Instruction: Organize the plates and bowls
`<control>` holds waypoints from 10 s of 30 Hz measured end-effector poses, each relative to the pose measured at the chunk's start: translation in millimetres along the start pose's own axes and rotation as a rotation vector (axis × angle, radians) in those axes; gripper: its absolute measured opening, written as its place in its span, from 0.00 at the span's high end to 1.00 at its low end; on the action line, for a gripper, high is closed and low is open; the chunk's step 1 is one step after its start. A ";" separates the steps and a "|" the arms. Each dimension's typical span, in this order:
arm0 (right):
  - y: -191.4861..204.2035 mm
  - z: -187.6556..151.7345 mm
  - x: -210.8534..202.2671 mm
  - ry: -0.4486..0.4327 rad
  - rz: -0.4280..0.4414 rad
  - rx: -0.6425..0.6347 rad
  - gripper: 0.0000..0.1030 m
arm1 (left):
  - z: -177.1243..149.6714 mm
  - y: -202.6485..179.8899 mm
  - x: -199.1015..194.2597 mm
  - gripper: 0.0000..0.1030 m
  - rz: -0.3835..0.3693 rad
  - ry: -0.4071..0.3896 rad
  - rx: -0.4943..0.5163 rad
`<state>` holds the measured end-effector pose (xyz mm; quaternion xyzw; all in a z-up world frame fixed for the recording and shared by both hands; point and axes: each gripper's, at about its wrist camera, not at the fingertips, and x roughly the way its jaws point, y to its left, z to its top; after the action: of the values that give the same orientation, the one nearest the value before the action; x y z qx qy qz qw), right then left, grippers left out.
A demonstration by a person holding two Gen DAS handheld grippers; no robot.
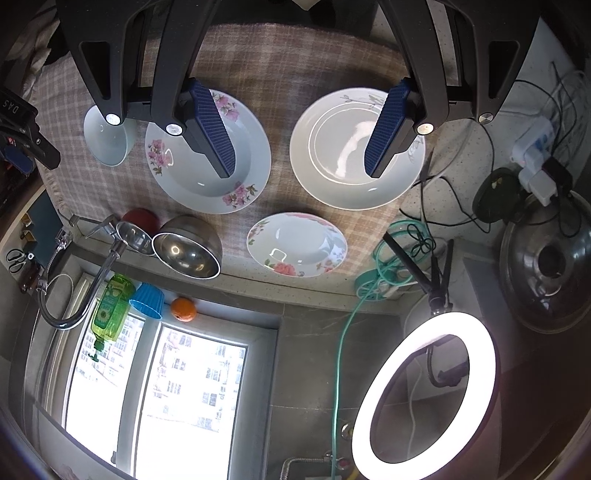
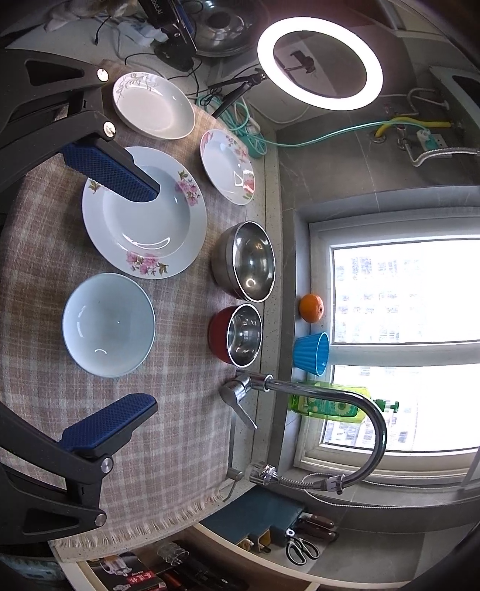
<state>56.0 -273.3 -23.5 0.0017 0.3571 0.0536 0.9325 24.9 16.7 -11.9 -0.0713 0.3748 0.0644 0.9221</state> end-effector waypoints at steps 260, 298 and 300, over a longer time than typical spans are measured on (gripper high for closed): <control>209.4 28.0 170.4 0.508 0.449 -0.225 0.66 | -39.7 194.5 110.5 0.86 -0.072 0.345 -0.436; 229.5 4.1 241.3 0.670 0.458 -0.105 0.96 | -35.3 190.1 153.9 0.96 -0.137 0.423 -0.352; 229.6 4.0 240.8 0.672 0.458 -0.100 0.96 | -33.9 188.7 154.2 0.96 -0.133 0.418 -0.342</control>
<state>213.9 -20.6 -171.3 0.0179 0.6292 0.2745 0.7269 78.9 205.9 -159.6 -0.2622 0.5353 0.0501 0.8014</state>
